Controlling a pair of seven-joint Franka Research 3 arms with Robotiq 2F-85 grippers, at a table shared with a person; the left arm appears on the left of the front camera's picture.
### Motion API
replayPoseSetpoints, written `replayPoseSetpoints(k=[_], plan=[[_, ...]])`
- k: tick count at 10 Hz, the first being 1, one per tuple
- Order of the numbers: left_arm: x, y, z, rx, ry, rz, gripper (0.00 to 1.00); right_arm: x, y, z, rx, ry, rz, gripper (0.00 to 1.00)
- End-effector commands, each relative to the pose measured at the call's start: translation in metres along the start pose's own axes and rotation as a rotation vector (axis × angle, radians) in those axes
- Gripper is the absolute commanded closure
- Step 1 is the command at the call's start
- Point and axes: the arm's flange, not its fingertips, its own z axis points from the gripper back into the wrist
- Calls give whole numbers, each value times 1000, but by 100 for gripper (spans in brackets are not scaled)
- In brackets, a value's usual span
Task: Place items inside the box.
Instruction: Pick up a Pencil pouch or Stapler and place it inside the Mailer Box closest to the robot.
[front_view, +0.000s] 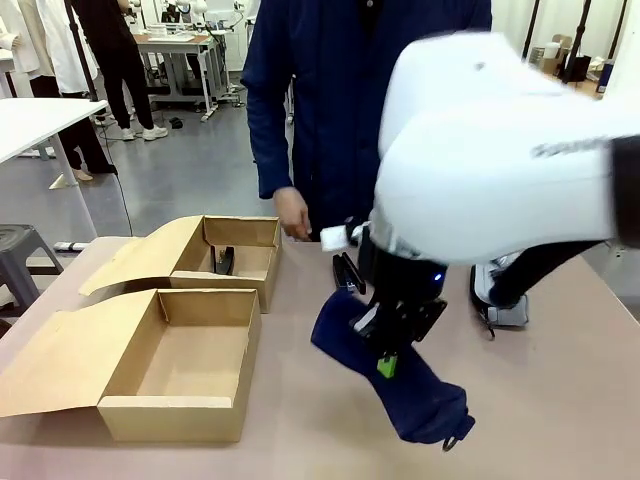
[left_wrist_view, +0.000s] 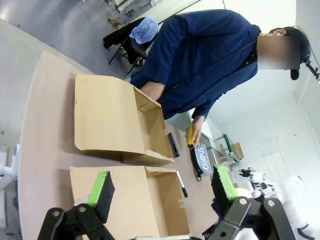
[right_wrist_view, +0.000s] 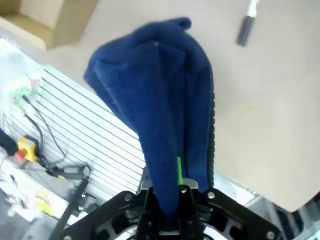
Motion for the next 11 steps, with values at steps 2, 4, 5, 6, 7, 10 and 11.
replayPoseSetpoints(k=[2, 4, 5, 6, 7, 10, 11], plan=[[0, 1, -2, -22, -18, -22, 0, 13, 3, -24, -20, 46, 73, 100], [0, 1, -2, -22, -18, -22, 0, 8, 10, 2, 14, -12, -87, 96], [0, 1, -2, -22, -18, -22, 0, 37, 45, 11, 31, -47, -196, 96], [0, 1, -2, -22, -18, -22, 0, 69, 81, 16, 23, -82, -325, 96], [0, 1, -2, -22, -18, -22, 0, 95, 110, 14, 21, -86, -368, 96], [0, 1, -2, -22, -18, -22, 0, 187, 170, -22, -38, -74, -496, 96], [0, 1, -2, -22, -18, -22, 0, 187, 181, -21, -10, -107, -441, 96]])
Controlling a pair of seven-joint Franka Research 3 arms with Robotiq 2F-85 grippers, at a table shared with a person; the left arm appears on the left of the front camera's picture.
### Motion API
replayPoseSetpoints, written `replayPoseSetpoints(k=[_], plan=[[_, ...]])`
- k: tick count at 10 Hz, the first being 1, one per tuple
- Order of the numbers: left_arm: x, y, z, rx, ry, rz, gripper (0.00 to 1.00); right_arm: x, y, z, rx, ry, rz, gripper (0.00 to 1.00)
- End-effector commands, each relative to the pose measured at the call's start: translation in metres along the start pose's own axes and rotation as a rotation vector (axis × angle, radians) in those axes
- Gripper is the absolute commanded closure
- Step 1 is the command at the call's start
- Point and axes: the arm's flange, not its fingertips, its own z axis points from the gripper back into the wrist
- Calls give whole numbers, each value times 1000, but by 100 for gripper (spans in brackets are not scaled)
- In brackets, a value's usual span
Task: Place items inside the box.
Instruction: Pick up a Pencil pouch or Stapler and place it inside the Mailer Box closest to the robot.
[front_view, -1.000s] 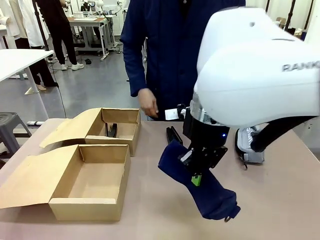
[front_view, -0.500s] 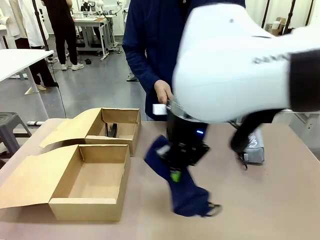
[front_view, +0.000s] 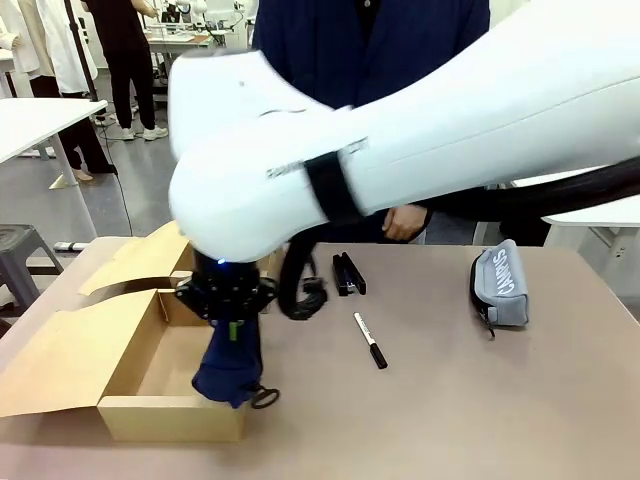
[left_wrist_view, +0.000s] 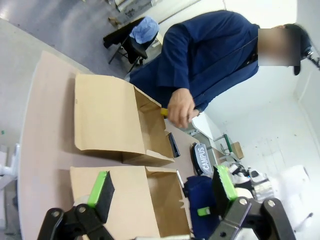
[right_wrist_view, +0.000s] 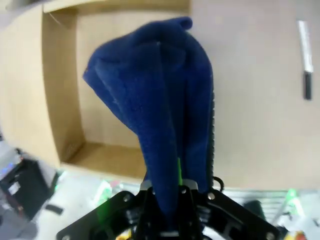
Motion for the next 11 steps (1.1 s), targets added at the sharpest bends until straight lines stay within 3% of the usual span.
replayPoseSetpoints(k=[1, 2, 3, 6, 10, 11], plan=[[0, 0, -1, -22, -19, -23, 0, -17, -22, 24, 11, -5, 2, 96], [0, 0, -1, -22, -19, -23, 0, -17, -22, 24, 11, -5, 2, 96], [0, 0, -1, -22, -19, -23, 0, 4, 6, -8, -3, 5, -1, 96], [0, 0, -1, -22, -19, -23, 0, 12, 1, 17, 55, -21, -144, 96], [0, 0, -1, -22, -19, -23, 0, 50, 46, 20, 82, 57, -156, 96], [0, 0, -1, -22, -19, -23, 0, 56, 54, 13, 82, 16, -168, 96]])
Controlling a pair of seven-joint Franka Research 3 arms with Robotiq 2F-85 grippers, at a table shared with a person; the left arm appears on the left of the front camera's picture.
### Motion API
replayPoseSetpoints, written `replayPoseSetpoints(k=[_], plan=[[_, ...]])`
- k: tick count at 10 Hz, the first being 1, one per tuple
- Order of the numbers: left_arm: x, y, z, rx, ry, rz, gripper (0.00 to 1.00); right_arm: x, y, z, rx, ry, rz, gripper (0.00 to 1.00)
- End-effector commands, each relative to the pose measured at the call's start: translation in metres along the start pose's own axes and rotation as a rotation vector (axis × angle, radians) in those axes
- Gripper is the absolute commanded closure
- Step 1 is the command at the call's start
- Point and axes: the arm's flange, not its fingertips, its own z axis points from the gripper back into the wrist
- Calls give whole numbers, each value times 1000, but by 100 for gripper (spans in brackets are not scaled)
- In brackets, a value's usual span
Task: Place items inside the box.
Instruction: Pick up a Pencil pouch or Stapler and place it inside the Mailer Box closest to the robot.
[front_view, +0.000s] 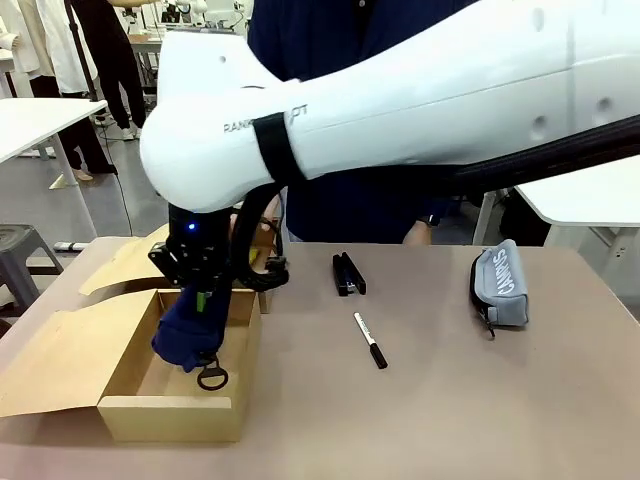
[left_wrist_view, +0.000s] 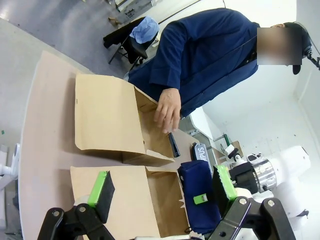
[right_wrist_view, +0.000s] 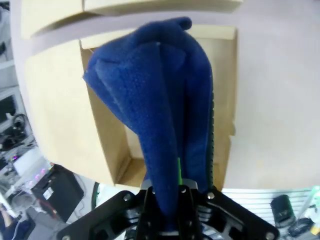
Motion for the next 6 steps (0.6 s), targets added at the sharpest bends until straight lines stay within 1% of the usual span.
replayPoseSetpoints(k=[1, 3, 5, 6], plan=[[0, 0, -1, -22, -19, -23, 0, 10, 30, -18, 9, -25, -31, 96], [0, 0, -1, -22, -19, -23, 0, 9, 34, -52, -25, 14, -31, 96], [0, 0, -1, -22, -19, -23, 0, -2, 30, -74, -61, 21, -49, 96], [0, 0, -1, -22, -19, -23, 0, -6, 28, -83, -69, 46, -50, 96]])
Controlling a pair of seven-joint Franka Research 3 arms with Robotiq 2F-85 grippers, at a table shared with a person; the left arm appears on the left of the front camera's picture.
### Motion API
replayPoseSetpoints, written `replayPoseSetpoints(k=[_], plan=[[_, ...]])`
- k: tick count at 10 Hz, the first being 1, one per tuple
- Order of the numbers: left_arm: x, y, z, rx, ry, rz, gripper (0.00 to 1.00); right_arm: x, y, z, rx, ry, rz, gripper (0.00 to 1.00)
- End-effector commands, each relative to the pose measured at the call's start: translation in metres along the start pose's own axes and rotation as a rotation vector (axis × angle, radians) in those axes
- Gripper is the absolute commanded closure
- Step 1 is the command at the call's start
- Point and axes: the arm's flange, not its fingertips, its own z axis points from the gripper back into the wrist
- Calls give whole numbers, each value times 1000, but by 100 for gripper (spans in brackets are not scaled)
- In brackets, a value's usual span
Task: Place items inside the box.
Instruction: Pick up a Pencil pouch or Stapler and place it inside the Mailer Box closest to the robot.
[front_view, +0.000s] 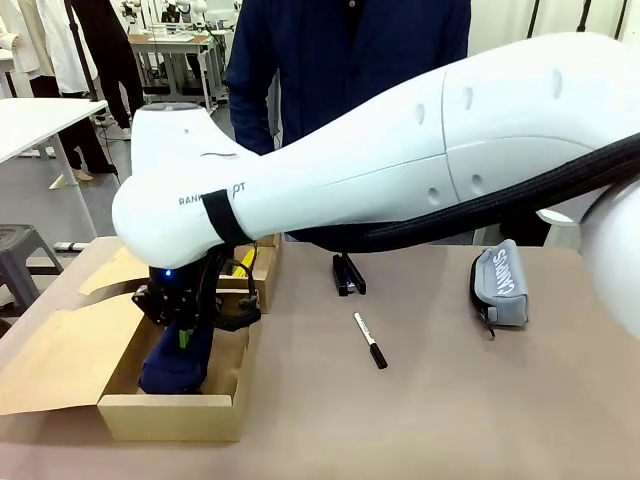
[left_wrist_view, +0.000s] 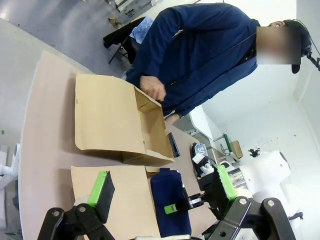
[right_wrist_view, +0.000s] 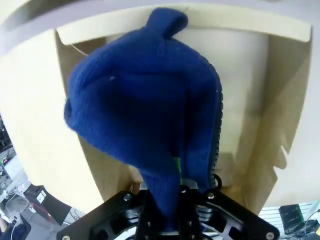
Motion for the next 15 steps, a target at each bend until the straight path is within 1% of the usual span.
replayPoseSetpoints(k=[1, 2, 4, 7, 8, 9, 10, 11, 13, 14, 15], plan=[[0, 0, -1, -22, -19, -24, 0, -8, 1, -11, -29, 10, -53, 96], [0, 0, -1, -22, -19, -24, 0, -7, 2, -22, -37, 49, -47, 96], [0, 0, -1, -22, -19, -24, 0, -8, 6, -33, -50, 80, -26, 96], [0, 0, -1, -22, -19, -24, 0, -7, 5, -33, -38, 59, -27, 96], [0, 0, -1, -22, -19, -24, 0, -7, 4, -33, -31, 56, -17, 76], [0, 0, -1, -22, -19, -24, 0, -7, 4, -33, -37, 50, -8, 37], [0, 0, -1, -22, -19, -24, 0, -8, 3, -30, -31, 37, -5, 17], [0, 0, -1, -22, -19, -24, 0, -9, 1, -25, -20, 21, -10, 0], [0, 0, -1, -22, -19, -24, 0, -10, -10, -10, 17, -17, -25, 0], [0, 0, -1, -22, -19, -24, 0, -13, -16, 0, 49, -37, -18, 3], [0, 0, -1, -22, -19, -24, 0, -14, -22, 9, 84, -32, -1, 0]])
